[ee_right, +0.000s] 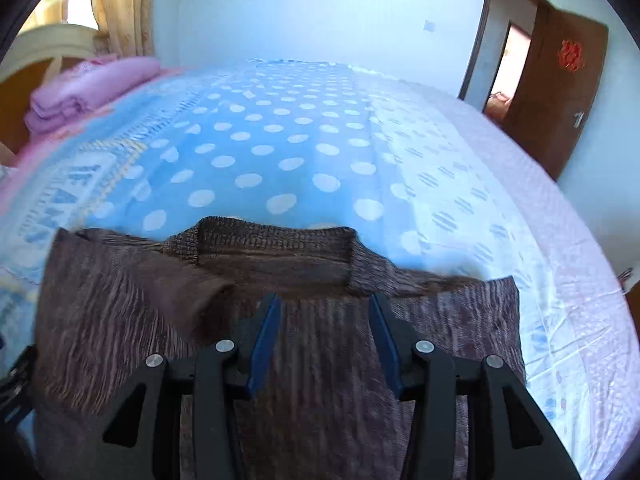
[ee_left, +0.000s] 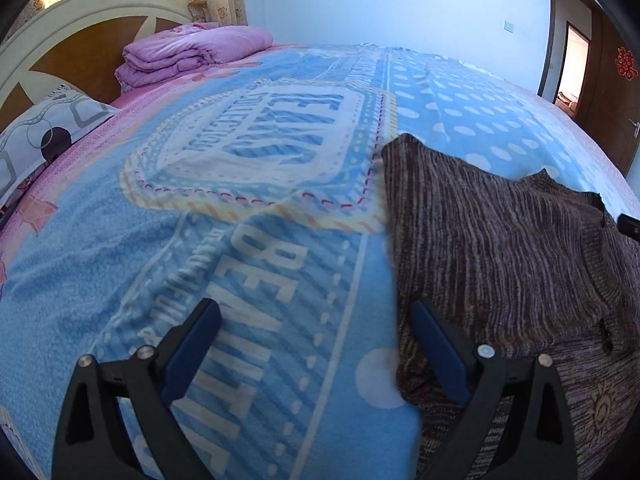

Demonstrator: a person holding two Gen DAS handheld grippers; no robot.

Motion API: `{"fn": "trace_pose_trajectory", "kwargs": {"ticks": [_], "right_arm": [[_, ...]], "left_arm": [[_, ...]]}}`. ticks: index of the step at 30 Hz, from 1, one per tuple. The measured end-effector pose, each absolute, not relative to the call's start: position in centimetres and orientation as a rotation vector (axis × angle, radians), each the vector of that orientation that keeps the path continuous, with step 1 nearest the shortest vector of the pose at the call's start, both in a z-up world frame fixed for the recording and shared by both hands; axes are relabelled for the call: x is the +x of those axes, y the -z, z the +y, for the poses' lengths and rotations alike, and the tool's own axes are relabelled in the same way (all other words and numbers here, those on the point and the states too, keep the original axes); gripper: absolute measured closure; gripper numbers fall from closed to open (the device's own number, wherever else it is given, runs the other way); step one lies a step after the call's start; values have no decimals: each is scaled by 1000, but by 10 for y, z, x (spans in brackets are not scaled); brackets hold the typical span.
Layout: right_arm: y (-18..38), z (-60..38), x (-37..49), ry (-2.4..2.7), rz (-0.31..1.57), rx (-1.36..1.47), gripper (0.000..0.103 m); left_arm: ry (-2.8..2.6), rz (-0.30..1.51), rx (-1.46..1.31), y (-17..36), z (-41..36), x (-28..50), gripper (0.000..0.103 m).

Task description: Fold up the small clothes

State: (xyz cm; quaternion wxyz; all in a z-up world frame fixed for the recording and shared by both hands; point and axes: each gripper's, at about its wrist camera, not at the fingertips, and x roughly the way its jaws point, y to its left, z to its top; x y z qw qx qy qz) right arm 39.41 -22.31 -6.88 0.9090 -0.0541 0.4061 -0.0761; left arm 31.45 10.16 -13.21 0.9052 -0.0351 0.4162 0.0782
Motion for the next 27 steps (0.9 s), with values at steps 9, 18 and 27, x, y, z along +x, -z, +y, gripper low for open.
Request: {"fn": "trace_pose_trajectory", "kwargs": {"ticks": [9, 18, 27], "right_arm": [[93, -227, 359, -175, 959, 174, 58], [99, -206, 342, -177, 948, 76, 100], [90, -207, 303, -164, 875, -7, 101]], "left_arm": [[-161, 850, -75, 132, 103, 313, 3], [-137, 850, -103, 131, 107, 312, 3], [-124, 849, -96, 131, 104, 312, 0]]}}
